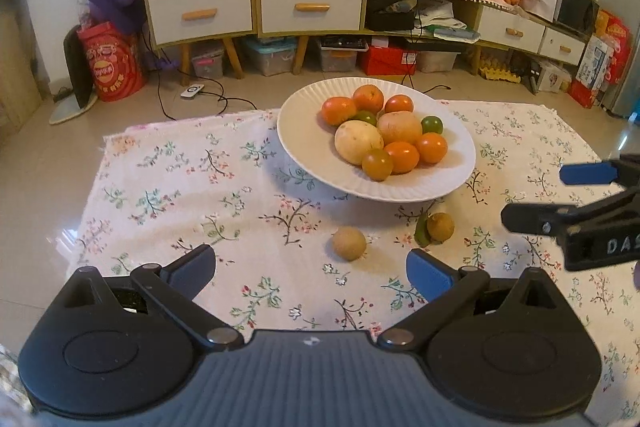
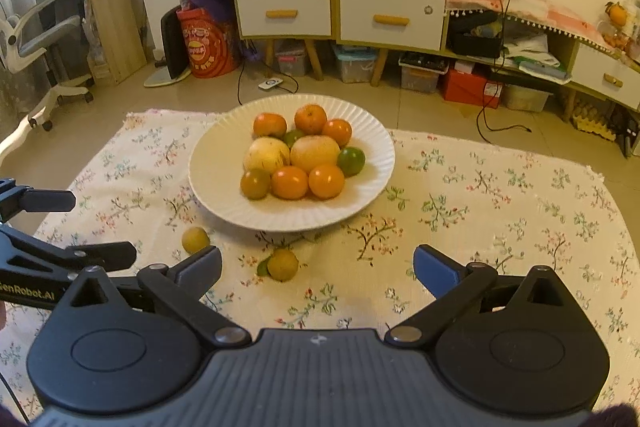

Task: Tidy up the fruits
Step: 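Withdraw both tools toward the two small brownish fruits on the cloth, then close the left tool on a small brown fruit while the right tool closes on the other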

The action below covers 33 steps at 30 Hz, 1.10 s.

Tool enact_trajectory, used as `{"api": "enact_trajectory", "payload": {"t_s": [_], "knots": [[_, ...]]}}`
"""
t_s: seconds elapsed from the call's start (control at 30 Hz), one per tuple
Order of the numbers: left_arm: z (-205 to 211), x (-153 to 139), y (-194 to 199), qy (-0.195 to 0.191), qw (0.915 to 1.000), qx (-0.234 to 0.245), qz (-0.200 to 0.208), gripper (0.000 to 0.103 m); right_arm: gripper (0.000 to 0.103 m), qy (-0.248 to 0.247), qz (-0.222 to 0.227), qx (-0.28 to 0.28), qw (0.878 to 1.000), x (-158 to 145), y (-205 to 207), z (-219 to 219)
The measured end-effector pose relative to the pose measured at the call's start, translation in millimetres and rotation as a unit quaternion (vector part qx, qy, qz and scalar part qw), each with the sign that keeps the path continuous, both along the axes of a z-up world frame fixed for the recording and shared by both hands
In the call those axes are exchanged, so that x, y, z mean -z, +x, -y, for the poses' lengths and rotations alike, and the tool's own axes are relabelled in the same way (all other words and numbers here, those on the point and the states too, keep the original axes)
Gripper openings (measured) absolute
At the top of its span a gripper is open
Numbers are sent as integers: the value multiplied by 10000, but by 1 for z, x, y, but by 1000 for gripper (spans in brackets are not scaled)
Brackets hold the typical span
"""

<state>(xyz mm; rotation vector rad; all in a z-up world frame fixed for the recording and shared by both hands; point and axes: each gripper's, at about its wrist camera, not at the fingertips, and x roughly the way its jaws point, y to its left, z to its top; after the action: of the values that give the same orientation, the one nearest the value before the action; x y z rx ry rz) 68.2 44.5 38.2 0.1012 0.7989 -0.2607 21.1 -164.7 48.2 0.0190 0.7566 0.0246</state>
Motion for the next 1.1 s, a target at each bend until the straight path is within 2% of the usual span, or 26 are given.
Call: {"api": "enact_trajectory", "payload": {"t_s": [0.13,0.27,0.47,0.53,0.63,1.03,1.1], "knots": [[2,5,-1,-5,9998,50,190,84,102,-75,-50,43,10000,11,0,3],[6,15,-2,175,9989,75,431,84,102,-278,-70,101,9995,19,0,6],[9,30,4,224,9989,174,383,80,102,-452,-113,50,9989,27,1,6],[10,35,7,195,9991,217,311,75,102,-467,-145,37,9988,30,3,4],[12,39,12,85,9995,264,155,62,102,-500,-204,-17,9985,35,4,0],[16,53,26,-102,9996,223,-119,34,101,-529,-271,-195,9980,44,10,-6],[16,53,28,-181,9994,230,-157,32,101,-499,-262,-183,9982,44,12,-6]]}}
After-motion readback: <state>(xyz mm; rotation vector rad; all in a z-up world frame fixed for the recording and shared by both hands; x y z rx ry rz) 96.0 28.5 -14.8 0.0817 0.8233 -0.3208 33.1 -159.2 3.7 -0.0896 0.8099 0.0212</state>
